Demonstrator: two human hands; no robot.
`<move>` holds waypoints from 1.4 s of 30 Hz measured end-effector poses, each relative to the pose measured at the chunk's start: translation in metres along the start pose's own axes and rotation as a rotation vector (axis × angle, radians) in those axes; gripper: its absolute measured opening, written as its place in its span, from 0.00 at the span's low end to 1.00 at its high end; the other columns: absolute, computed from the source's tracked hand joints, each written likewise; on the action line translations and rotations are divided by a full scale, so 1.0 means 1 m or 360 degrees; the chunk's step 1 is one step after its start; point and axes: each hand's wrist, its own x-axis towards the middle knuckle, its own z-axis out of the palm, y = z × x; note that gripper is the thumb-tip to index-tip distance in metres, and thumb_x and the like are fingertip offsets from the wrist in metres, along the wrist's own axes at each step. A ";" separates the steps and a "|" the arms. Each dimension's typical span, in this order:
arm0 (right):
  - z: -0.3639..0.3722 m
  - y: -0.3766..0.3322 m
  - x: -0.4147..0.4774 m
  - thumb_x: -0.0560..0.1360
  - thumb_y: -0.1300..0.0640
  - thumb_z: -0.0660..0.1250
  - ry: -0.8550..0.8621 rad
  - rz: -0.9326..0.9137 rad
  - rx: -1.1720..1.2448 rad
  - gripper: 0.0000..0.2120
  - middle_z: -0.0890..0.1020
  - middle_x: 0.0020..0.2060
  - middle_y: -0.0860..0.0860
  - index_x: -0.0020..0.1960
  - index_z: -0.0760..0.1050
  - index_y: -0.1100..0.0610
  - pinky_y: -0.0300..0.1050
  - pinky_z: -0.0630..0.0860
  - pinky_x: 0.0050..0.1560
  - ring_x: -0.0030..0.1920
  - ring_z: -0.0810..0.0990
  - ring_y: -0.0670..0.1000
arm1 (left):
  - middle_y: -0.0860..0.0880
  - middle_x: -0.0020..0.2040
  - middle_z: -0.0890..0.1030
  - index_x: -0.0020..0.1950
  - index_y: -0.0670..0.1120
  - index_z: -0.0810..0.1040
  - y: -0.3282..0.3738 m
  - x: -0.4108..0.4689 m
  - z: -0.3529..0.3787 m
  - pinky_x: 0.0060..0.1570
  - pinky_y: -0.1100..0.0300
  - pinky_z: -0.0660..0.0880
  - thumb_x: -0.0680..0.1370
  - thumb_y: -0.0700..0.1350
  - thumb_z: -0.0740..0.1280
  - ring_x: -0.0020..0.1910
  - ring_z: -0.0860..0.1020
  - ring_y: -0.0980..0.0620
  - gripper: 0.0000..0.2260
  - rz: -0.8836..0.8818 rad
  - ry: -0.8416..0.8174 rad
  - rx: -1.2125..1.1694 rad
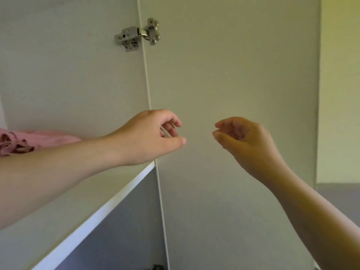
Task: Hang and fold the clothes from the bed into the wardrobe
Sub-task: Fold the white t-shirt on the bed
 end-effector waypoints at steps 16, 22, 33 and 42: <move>-0.282 0.076 -0.097 0.73 0.54 0.70 0.0440 0.0256 -0.0359 0.08 0.86 0.44 0.43 0.52 0.80 0.46 0.52 0.81 0.54 0.47 0.84 0.44 | 0.60 0.50 0.80 0.55 0.59 0.76 0.213 0.016 0.232 0.44 0.68 0.77 0.74 0.53 0.72 0.47 0.80 0.61 0.11 0.0356 -0.0347 -0.1098; -0.338 0.099 -0.153 0.73 0.56 0.71 0.0713 0.0453 -0.0480 0.09 0.86 0.44 0.44 0.52 0.80 0.47 0.42 0.82 0.50 0.46 0.84 0.44 | 0.58 0.49 0.81 0.55 0.57 0.77 0.266 0.014 0.314 0.44 0.69 0.76 0.71 0.55 0.70 0.48 0.80 0.58 0.13 0.0369 -0.0417 -0.1608; -0.356 0.105 -0.227 0.73 0.55 0.70 0.1495 0.0576 -0.0885 0.10 0.86 0.45 0.48 0.55 0.80 0.53 0.47 0.82 0.52 0.48 0.85 0.49 | 0.55 0.48 0.84 0.55 0.52 0.78 0.327 0.002 0.424 0.50 0.58 0.80 0.69 0.53 0.69 0.49 0.82 0.54 0.15 0.0258 -0.0860 -0.2358; -0.362 0.063 -0.328 0.69 0.47 0.69 0.2052 0.0757 -0.1151 0.17 0.86 0.48 0.49 0.55 0.80 0.53 0.53 0.81 0.55 0.50 0.85 0.51 | 0.56 0.48 0.84 0.54 0.54 0.79 0.397 -0.071 0.465 0.47 0.61 0.80 0.72 0.52 0.71 0.48 0.83 0.56 0.11 0.0412 -0.1573 -0.2482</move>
